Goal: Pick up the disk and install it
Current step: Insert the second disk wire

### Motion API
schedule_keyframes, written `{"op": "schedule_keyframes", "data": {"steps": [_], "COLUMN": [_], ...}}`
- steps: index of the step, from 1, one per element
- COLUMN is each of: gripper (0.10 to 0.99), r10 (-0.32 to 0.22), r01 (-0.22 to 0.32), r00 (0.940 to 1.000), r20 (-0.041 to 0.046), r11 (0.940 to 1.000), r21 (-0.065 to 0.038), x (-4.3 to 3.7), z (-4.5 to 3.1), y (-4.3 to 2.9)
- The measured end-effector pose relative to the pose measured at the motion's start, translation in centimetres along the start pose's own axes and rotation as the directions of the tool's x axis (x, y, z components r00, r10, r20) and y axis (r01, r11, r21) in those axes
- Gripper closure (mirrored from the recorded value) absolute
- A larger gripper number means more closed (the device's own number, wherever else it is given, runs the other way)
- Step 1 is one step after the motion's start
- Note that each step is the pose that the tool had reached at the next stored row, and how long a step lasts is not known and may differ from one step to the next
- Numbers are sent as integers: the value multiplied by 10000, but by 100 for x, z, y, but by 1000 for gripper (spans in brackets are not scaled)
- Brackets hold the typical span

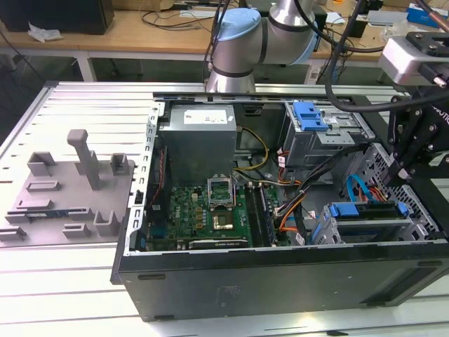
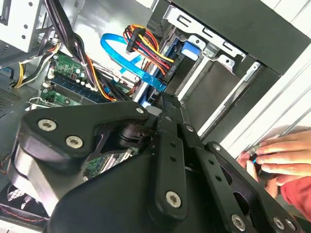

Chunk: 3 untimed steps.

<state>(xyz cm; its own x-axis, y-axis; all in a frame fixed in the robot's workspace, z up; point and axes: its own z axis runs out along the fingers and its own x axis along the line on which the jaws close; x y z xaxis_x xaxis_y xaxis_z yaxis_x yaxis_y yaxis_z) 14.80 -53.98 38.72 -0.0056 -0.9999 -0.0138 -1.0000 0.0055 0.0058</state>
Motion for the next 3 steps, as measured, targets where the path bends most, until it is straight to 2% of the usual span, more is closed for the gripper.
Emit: {"op": "schedule_keyframes", "data": {"steps": [3], "gripper": [980], "r10": [1], "r01": [-1], "r00": [10000], "r20": [-3], "r11": [10000], "r21": [0], "x": [0], "z": [0], "y": [0]}}
